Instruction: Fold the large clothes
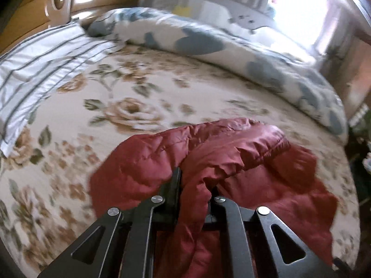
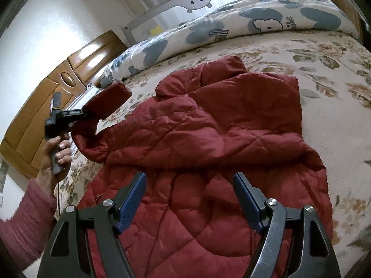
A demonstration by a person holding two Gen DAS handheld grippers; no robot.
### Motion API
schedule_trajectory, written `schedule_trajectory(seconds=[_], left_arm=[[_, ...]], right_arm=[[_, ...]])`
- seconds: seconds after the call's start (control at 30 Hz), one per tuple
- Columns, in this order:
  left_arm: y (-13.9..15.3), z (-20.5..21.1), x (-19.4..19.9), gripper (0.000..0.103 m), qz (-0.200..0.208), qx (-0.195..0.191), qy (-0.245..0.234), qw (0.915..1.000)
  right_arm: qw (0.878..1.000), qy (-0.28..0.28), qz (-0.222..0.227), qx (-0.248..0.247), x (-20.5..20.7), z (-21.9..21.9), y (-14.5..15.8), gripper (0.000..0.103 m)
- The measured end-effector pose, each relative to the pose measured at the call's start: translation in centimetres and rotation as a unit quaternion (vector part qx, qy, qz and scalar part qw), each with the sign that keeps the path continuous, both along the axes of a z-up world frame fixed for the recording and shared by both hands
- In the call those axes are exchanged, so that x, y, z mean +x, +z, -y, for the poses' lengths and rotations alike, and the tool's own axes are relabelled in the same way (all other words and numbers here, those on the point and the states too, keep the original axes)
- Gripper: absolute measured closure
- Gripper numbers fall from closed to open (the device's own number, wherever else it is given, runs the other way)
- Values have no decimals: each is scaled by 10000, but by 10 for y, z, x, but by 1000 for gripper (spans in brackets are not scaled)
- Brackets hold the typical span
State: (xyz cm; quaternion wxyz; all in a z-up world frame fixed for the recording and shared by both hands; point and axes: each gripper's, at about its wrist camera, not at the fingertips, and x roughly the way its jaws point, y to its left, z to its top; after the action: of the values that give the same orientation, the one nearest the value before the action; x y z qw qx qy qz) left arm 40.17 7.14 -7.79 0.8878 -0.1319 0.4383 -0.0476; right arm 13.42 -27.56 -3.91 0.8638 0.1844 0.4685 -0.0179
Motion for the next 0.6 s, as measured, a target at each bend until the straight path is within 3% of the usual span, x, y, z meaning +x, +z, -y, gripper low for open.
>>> schedule_trajectory(seconds=[0.2, 0.33, 0.6], left_arm=[[18, 35, -39, 93, 255, -454, -512, 9973], [22, 43, -54, 93, 314, -543, -800, 9948], [7, 108, -57, 93, 218, -430, -1530, 9871]], right_arm=[[10000, -49, -33, 46, -10, 2, -1, 25], [9998, -160, -42, 59, -15, 7, -2, 25], [9991, -431, 1, 47, -26, 25, 3, 25]])
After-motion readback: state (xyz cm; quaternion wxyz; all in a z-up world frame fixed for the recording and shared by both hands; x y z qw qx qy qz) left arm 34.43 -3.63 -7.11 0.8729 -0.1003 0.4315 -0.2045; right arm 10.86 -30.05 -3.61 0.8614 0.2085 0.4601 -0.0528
